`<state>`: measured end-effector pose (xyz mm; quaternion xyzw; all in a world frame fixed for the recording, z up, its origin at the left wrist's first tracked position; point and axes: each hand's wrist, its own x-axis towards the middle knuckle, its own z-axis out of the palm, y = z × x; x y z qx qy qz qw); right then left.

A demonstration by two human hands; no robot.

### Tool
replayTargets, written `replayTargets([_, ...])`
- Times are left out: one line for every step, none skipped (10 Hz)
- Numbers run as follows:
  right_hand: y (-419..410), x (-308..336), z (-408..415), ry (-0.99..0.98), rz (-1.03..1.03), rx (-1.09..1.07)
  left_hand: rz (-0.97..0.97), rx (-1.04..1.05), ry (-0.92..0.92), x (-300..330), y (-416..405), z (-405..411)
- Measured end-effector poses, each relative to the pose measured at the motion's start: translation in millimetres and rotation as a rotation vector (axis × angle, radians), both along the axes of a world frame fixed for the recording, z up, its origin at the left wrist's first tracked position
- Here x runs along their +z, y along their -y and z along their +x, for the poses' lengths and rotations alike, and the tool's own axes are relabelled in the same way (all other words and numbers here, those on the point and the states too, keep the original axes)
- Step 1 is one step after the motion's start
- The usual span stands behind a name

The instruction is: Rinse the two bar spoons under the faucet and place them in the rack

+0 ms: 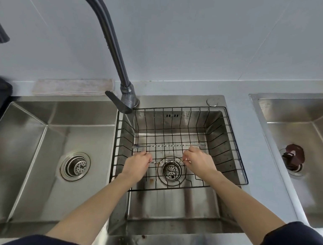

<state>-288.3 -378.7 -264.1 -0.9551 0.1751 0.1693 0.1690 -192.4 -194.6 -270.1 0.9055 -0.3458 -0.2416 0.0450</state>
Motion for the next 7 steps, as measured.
replayTargets([0,0,0,-0.007,-0.01,-0.006,-0.01,0.013,0.004,0,0,1])
replayTargets([-1,4,-2,-0.039,-0.02,-0.017,-0.003,0.025,0.008,2,-1,1])
replayTargets([-1,9,-2,-0.033,-0.009,-0.045,-0.006,0.029,0.023,7,-2,2])
replayTargets([-6,16,0,-0.013,0.019,-0.08,-0.012,0.018,0.062,17,-2,3])
replayTargets([-10,22,2,-0.037,0.007,-0.08,0.004,0.034,0.065,26,-3,2])
replayTargets([-18,39,10,-0.053,-0.033,-0.056,-0.017,0.043,0.134,42,-4,5])
replayTargets([-23,50,15,-0.063,-0.058,-0.026,-0.038,0.056,0.175,52,-5,10])
